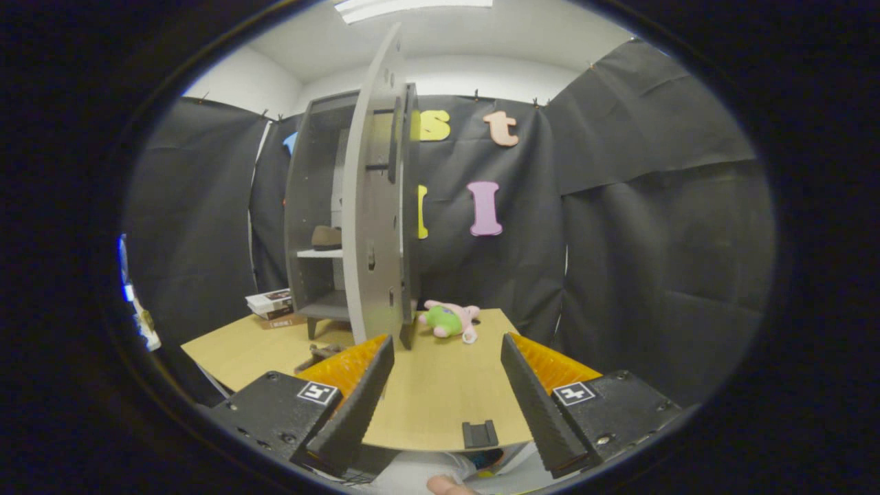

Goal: Open the shoe cabinet door, grab the shoes and put them into the shoe cabinet, then close the shoe cabinet door.

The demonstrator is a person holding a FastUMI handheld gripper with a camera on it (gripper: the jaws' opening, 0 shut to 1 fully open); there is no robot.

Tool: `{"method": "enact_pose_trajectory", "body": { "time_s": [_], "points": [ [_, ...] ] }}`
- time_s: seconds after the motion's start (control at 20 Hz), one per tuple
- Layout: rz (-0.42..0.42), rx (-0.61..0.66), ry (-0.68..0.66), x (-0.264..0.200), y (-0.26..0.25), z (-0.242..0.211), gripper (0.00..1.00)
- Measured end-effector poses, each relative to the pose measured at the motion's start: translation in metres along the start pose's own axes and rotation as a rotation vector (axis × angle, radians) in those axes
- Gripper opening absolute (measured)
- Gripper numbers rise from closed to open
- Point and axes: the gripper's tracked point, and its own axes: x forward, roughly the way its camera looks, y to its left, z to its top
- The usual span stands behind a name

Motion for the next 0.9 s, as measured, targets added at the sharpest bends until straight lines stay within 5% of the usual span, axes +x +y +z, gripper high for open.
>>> {"method": "enact_pose_trajectory", "body": {
  "time_s": [0.4, 0.9],
  "points": [
    [0.124, -0.048, -0.020, -0.002, 0.095, -0.061, 0.98],
    [0.160, -0.064, -0.034, 0.072, 0.211, -0.095, 0.98]
  ]
}}
